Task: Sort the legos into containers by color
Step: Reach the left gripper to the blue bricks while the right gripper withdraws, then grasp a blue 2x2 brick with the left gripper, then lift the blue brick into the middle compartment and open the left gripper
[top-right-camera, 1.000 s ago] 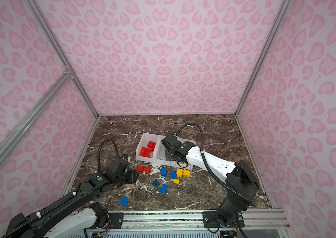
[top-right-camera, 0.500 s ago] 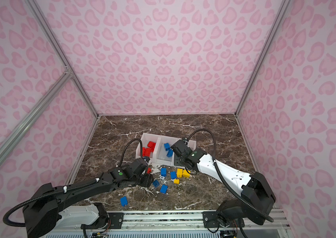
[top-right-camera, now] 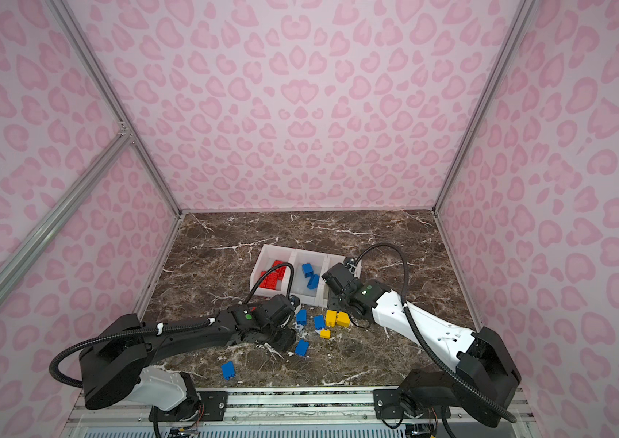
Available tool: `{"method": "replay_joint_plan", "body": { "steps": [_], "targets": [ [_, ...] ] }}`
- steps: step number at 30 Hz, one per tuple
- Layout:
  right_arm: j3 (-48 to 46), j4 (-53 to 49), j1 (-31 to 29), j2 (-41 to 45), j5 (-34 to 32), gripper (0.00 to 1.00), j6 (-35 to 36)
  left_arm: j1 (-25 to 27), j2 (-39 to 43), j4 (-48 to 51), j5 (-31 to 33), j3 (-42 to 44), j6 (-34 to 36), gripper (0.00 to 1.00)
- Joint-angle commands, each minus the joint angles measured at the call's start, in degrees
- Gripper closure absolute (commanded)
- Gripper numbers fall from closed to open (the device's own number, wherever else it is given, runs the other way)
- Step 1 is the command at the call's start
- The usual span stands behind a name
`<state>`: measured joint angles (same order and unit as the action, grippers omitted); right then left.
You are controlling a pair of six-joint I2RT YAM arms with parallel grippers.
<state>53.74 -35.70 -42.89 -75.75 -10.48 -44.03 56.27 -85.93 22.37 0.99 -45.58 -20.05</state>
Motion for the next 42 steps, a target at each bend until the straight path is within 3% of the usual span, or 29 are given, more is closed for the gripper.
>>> {"method": "replay_joint_plan", "body": {
  "steps": [1,11,22,30,31,42],
  "targets": [
    [-0.4,0.5,0.0,0.2,-0.5,0.39,-0.7,0.0,-1.8,0.5,1.2,-1.6,3.4,0.42],
    [-1.2,0.5,0.1,0.7,-0.7,0.39,-1.0,0.1,-3.8,0.1,0.7,-2.2,4.1,0.55],
    [-1.6,-0.5,0.5,2.6,-1.0,0.4,-0.6,0.1,-2.3,0.0,1.8,-3.7,2.6,0.62],
    [-3.3,-0.2,1.1,3.9,-0.7,0.4,-0.8,0.1,-2.2,0.2,2.1,-3.7,2.4,0.62],
    [-3.4,-0.2,1.1,4.0,-0.7,0.4,-0.7,0.0,-2.2,0.3,2.1,-3.9,2.5,0.67],
    [-3.8,-1.5,1.6,6.9,-1.5,0.4,-0.9,-0.9,-0.4,2.8,5.2,-12.7,5.8,0.7]
  ]
}}
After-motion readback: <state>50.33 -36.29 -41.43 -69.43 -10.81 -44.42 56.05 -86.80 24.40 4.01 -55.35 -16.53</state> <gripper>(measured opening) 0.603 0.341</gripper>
